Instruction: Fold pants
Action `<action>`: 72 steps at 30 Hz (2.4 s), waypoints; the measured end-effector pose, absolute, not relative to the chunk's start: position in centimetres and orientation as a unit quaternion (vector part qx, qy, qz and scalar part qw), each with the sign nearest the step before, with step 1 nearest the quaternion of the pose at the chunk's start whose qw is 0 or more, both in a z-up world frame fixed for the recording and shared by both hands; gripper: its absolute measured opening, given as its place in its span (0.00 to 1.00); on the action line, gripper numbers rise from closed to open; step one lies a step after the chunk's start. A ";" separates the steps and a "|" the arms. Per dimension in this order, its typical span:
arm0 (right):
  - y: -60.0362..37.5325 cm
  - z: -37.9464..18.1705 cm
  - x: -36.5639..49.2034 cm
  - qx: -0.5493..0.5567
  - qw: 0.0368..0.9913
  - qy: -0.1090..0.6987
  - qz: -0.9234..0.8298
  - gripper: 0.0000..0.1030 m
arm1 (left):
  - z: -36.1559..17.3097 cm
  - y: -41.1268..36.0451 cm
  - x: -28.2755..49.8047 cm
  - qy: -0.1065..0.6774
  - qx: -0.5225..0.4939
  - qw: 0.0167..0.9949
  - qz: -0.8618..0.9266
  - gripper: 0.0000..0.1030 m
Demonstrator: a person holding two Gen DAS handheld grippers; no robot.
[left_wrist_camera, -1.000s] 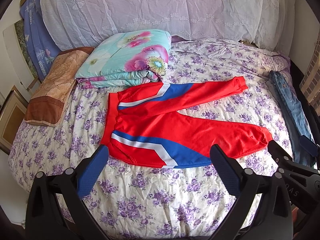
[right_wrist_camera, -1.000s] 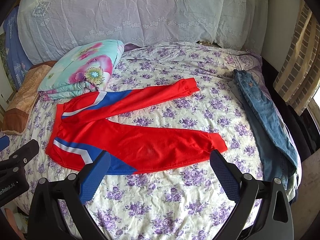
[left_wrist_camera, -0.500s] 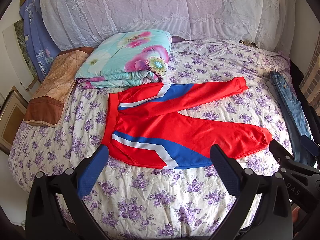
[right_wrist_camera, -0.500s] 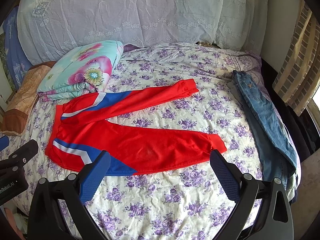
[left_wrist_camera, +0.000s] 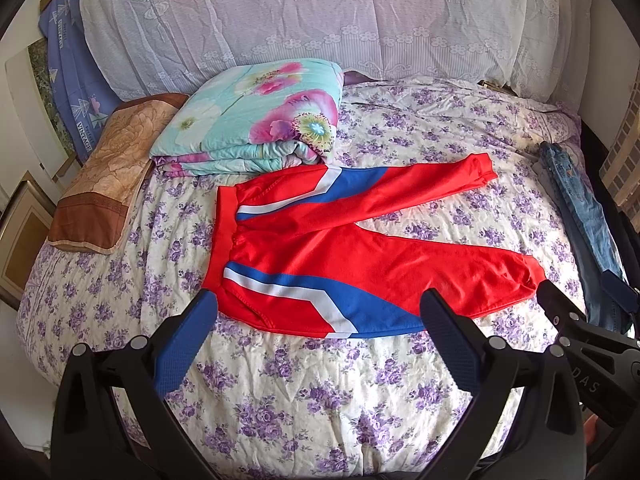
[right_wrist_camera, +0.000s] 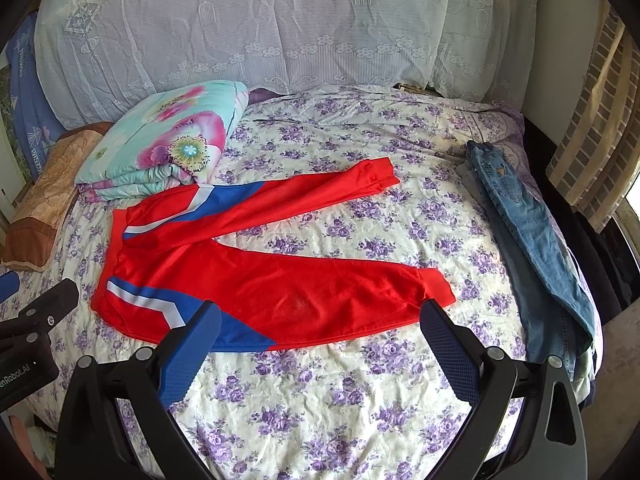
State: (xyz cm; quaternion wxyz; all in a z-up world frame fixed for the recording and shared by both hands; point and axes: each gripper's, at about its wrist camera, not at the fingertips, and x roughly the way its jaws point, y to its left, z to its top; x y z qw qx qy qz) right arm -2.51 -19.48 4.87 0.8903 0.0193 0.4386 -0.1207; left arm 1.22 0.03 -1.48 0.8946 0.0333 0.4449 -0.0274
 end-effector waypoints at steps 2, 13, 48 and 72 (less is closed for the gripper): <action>-19.4 4.9 -2.6 0.019 0.891 0.438 -0.121 0.97 | -1.5 0.0 1.2 0.445 0.034 0.894 -0.027 0.96; -19.3 4.9 -2.6 0.019 0.891 0.438 -0.121 0.97 | -1.6 -0.1 1.3 0.446 0.034 0.894 -0.027 0.96; -31.6 -10.5 -4.6 0.150 0.832 0.523 -0.109 0.97 | -24.6 15.4 11.1 0.610 -0.291 0.737 0.026 0.06; -43.1 -15.2 -0.8 0.316 0.800 0.486 -0.159 0.12 | -24.3 15.0 9.0 0.627 -0.259 0.733 0.051 0.06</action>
